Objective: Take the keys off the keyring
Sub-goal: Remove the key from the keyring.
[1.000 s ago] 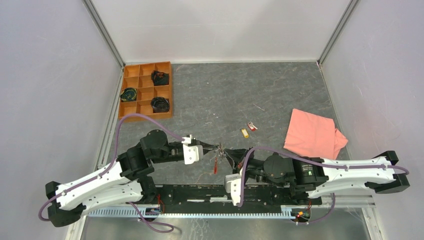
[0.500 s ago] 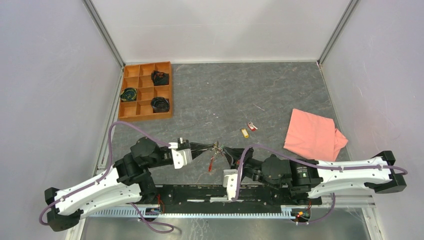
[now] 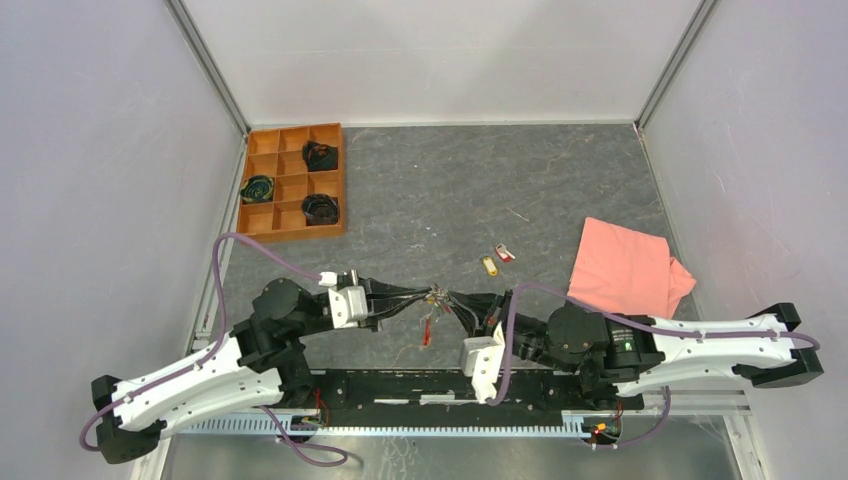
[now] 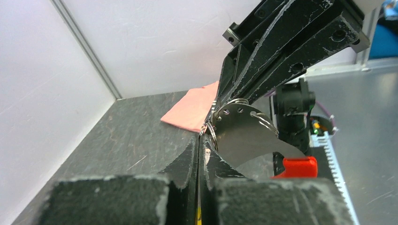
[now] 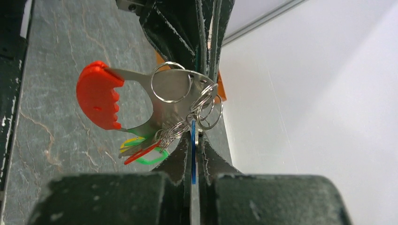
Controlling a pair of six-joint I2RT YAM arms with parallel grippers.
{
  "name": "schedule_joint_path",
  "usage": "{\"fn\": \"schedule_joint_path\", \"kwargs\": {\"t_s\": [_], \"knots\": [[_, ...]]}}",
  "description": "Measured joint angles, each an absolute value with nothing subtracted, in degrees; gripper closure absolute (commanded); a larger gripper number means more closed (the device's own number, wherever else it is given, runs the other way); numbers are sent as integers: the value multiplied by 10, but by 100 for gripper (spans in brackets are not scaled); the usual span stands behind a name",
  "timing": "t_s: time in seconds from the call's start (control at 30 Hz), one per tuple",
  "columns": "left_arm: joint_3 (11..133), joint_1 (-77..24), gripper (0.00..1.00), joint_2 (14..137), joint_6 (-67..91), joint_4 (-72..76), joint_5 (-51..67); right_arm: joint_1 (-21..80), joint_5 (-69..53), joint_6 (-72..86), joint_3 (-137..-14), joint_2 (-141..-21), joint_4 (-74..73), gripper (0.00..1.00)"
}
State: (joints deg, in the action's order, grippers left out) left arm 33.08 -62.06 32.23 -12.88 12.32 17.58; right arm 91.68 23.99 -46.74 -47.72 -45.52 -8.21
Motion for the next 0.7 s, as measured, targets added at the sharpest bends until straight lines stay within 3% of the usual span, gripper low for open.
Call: {"fn": "schedule_joint_path", "kwargs": {"t_s": [0.7], "knots": [[302,-582,98,321,121,338,313,918,173,-475,-497,-455,-26,100]]}}
